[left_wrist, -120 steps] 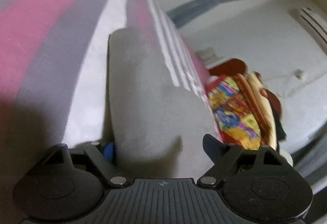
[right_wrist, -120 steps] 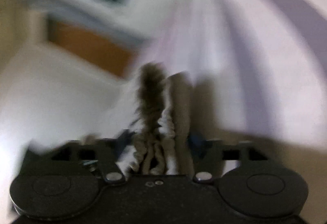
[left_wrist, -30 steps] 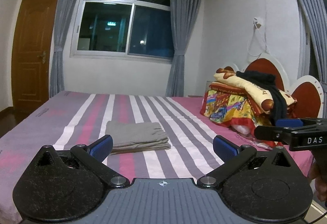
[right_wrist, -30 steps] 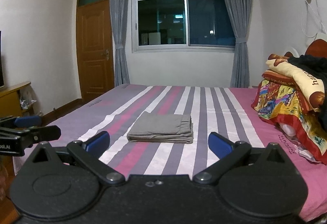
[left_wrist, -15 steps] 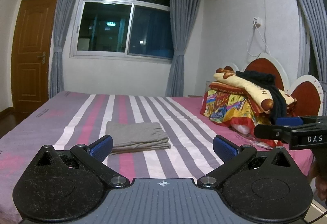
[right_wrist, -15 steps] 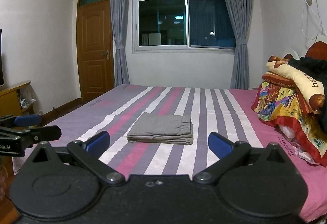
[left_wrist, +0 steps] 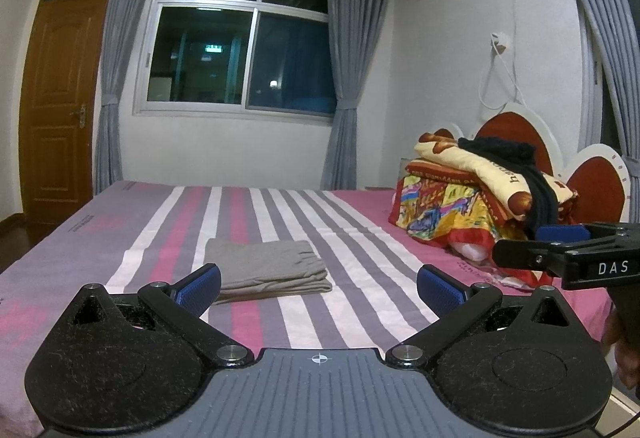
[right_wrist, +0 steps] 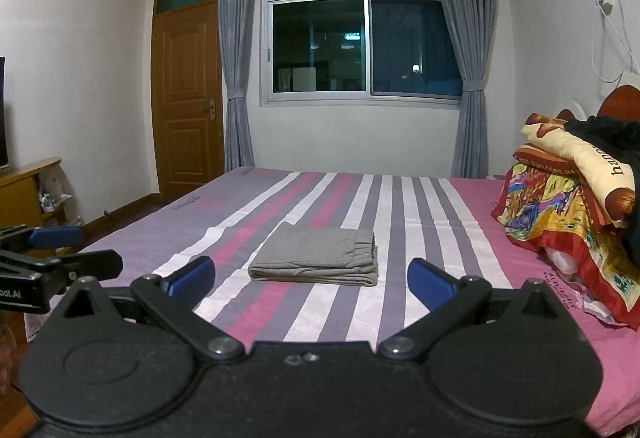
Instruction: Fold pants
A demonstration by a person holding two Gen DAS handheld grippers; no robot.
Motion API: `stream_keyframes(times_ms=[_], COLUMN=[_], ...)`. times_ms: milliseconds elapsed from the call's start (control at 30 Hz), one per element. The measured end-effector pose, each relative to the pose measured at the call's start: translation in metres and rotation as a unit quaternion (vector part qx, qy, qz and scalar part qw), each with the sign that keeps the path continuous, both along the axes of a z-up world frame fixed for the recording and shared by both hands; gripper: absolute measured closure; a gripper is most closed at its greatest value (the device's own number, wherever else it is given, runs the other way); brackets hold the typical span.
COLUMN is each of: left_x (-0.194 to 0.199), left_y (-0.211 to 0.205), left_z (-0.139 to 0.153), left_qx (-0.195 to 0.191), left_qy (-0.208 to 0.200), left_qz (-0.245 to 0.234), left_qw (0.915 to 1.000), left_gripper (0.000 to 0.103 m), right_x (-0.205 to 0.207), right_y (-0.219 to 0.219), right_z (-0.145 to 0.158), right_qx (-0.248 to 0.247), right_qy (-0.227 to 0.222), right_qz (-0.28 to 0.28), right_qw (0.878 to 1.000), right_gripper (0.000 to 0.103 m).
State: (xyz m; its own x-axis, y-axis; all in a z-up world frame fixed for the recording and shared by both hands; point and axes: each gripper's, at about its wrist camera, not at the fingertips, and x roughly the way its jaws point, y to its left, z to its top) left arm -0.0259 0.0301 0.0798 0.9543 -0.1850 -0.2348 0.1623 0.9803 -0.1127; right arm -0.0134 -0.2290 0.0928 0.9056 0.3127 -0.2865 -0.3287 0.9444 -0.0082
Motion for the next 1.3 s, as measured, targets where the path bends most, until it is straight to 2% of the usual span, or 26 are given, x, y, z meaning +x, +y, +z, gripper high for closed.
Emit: stream_keyframes(times_ms=[1133, 1300], left_x=[-0.0016, -0.0018], left_y=[0.0021, 0.0043], left_z=[-0.0006, -0.0025], left_qx=[-0.002, 0.012], left_qy=[-0.006, -0.012], left_qz=[0.002, 0.004], left_qw=[1.0, 0.9998], left_gripper=[0.0, 0.0], right_x=[-0.0015, -0.002], right_y=[0.0011, 0.001], right_z=[0.0003, 0.0005], right_qx=[-0.001, -0.001], right_qy=[-0.001, -0.001], right_qz=[-0.001, -0.001], right_qw=[1.0, 1.0], right_gripper=[0.0, 0.0])
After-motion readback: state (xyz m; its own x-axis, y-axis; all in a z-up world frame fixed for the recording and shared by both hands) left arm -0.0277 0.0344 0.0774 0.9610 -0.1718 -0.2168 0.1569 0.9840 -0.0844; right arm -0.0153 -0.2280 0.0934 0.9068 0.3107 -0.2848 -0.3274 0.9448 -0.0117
